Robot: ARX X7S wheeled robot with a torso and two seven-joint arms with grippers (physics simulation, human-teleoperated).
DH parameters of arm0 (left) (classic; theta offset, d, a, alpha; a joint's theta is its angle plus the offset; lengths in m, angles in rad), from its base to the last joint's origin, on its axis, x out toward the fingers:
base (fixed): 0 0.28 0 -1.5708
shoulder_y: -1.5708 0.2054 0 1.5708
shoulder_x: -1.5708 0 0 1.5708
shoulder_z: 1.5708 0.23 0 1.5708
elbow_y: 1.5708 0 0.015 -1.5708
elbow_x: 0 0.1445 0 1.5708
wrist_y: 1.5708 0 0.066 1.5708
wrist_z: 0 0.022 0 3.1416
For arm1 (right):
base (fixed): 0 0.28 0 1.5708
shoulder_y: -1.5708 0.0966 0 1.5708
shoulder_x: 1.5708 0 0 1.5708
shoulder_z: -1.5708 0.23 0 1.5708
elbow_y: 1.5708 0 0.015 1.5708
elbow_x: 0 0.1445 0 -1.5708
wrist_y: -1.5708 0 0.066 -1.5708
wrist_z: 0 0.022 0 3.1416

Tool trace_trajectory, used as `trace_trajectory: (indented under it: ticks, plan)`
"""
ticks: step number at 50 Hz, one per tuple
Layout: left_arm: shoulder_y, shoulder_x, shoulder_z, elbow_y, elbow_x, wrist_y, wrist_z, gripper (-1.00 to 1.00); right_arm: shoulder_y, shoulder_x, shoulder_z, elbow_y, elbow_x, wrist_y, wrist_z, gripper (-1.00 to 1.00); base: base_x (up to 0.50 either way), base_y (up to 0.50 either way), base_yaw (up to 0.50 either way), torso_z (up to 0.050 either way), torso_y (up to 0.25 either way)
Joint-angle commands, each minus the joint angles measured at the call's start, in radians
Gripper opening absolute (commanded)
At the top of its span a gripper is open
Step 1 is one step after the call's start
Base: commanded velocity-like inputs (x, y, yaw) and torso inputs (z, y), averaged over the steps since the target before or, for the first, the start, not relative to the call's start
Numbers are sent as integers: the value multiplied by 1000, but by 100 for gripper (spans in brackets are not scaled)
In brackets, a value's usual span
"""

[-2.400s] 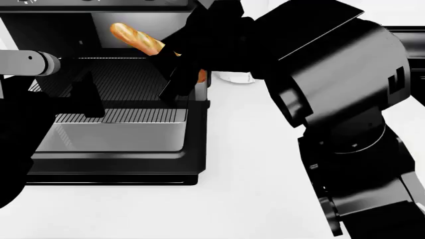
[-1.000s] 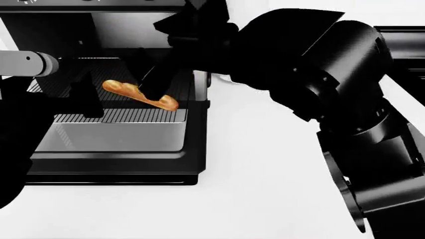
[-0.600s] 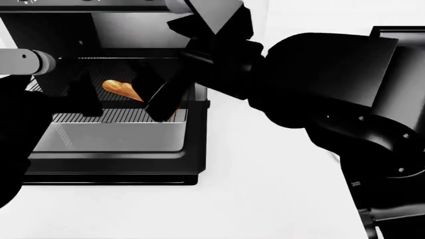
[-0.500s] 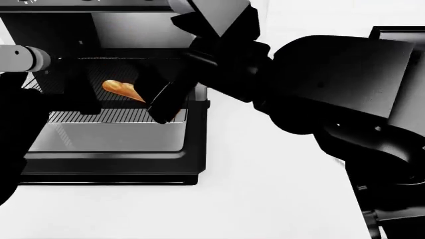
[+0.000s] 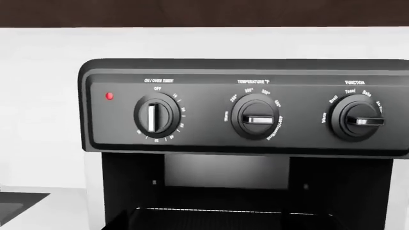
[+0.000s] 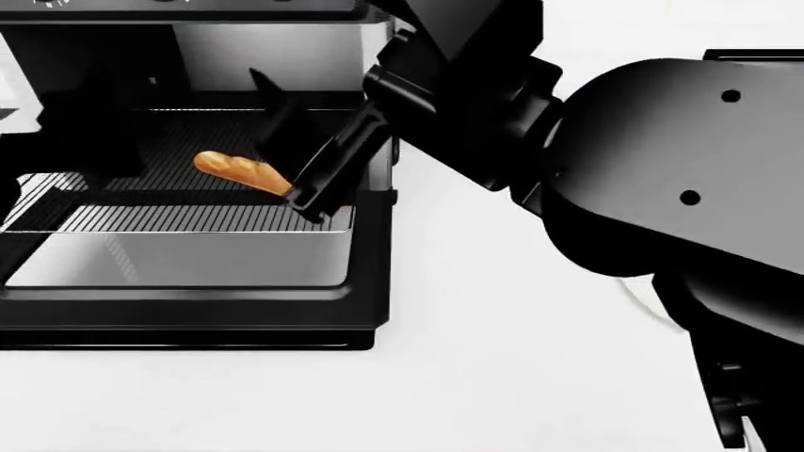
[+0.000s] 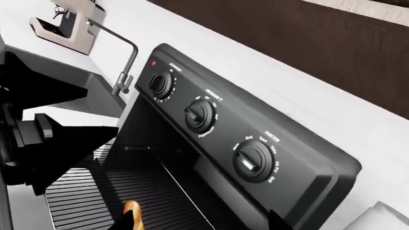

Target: Place the baguette on the rack of the toaster oven.

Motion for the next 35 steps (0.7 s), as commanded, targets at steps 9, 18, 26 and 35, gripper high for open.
trace_trajectory:
  ticks: [9, 18, 26, 35]
  plan:
    - [-120, -45, -58, -52, -306, 46, -262, 100, 68, -9, 0, -14, -64, -67, -40, 100, 0, 0, 0, 0, 0]
    - [-173, -64, -44, -77, -399, 95, -346, 100, 88, -8, 9, 0, -74, -93, -41, 100, 0, 0, 0, 0, 0]
    - [-220, -81, -18, -78, -448, 129, -391, 100, 117, -6, 7, 16, -92, -116, -49, 100, 0, 0, 0, 0, 0]
    - [-308, -96, 30, -94, -493, 170, -453, 100, 147, -5, -14, 52, -135, -155, -63, 100, 0, 0, 0, 0, 0]
